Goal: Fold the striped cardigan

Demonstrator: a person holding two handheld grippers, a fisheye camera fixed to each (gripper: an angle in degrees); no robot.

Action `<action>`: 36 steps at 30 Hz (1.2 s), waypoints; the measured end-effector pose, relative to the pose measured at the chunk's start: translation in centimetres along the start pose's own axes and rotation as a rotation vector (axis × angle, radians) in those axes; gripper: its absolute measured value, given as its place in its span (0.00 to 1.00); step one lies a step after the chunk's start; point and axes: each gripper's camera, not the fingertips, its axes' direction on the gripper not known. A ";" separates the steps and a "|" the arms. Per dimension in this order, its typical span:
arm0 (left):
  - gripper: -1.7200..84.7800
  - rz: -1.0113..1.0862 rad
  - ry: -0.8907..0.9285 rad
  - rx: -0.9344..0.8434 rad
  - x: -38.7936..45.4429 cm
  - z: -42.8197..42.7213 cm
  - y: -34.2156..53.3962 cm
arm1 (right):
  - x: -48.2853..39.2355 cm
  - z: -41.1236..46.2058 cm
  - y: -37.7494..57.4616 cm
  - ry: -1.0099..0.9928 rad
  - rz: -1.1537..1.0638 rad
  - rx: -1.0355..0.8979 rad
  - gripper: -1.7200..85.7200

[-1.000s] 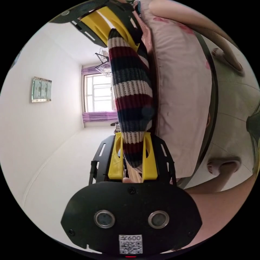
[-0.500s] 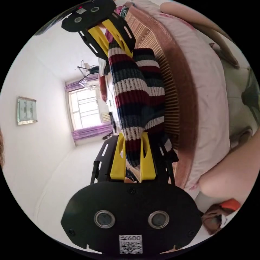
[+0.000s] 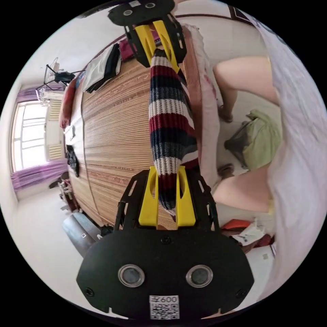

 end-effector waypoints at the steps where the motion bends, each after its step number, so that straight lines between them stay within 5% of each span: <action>1: 0.10 -0.006 0.029 0.001 -0.7 -1.4 -0.9 | 0.9 -2.9 1.7 -0.051 0.033 -0.008 0.06; 5: 0.10 -0.010 0.091 0.039 -4.6 -10.3 -7.4 | 3.4 -12.9 8.5 -0.006 0.053 -0.040 0.07; 14: 0.11 0.069 -0.191 0.165 -17.0 -20.6 -22.9 | 16.7 -26.7 20.5 0.314 0.184 -0.066 0.05; 20: 0.11 0.099 -0.321 0.187 -21.8 -23.4 -29.4 | 21.3 -30.1 23.5 0.400 0.154 -0.110 0.04; 32: 0.11 0.049 -0.073 0.273 -30.0 -23.0 -38.6 | 33.1 -29.9 27.3 0.279 0.111 -0.184 0.04; 36: 0.11 0.068 -0.121 0.228 -33.3 -20.9 -44.9 | 39.5 -27.8 30.4 0.327 0.049 -0.188 0.04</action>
